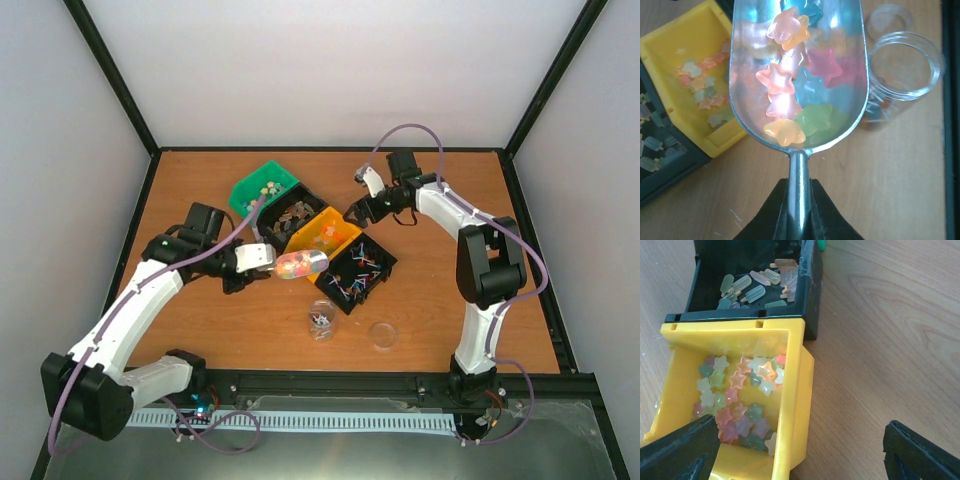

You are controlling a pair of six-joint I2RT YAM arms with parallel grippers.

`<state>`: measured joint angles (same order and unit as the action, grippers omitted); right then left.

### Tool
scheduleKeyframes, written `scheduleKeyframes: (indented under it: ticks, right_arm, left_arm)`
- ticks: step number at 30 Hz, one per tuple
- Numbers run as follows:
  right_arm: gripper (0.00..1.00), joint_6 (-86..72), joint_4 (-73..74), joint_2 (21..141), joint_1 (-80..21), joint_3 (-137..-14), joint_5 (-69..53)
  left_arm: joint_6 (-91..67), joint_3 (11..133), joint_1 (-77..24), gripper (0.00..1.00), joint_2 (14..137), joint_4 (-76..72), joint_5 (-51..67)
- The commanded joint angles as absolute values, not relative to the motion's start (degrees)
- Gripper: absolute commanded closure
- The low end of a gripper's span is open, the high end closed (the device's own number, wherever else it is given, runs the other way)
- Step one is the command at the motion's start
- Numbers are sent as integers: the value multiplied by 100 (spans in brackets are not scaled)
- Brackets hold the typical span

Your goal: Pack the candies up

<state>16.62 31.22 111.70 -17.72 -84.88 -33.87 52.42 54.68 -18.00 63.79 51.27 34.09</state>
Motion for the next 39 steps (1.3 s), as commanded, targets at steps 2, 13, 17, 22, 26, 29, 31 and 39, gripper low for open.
scheduleKeyframes:
  ticks: [2,13,17,22,26,29,31,39]
  right_arm:
    - [9,2030,3578,10921,-1765,-8769,-3497]
    - [0,2148,3893,10670,-1762,-8685,-3720]
    - [0,2113,3847,10597,-1754,-8564,-3643]
    - [0,2060,3753,10535,-1756,-8429,-3604]
    - [0,2019,3699,10491,-1758,-8348,-3586]
    - [0,2028,3674,10452,-1743,-8283,-3569]
    - [0,2028,3659,10421,-1744,-8251,-3551]
    - [0,2013,3620,10393,-1697,-8188,-3533]
  left_arm:
    - [6102,5983,-1740,99,6086,6586,3709]
    - [6322,6374,-1747,99,6015,7652,3453]
    - [6371,6520,-1823,99,6054,7854,3240]
    - [6353,6638,-2153,99,6165,8065,2825]
    - [6265,6749,-2437,99,6285,8087,2617]
    - [6148,6877,-2582,99,6451,8121,2491]
    - [6106,6943,-2645,99,6562,8158,2419]
    - [6152,7220,-2757,99,6993,8420,2222]
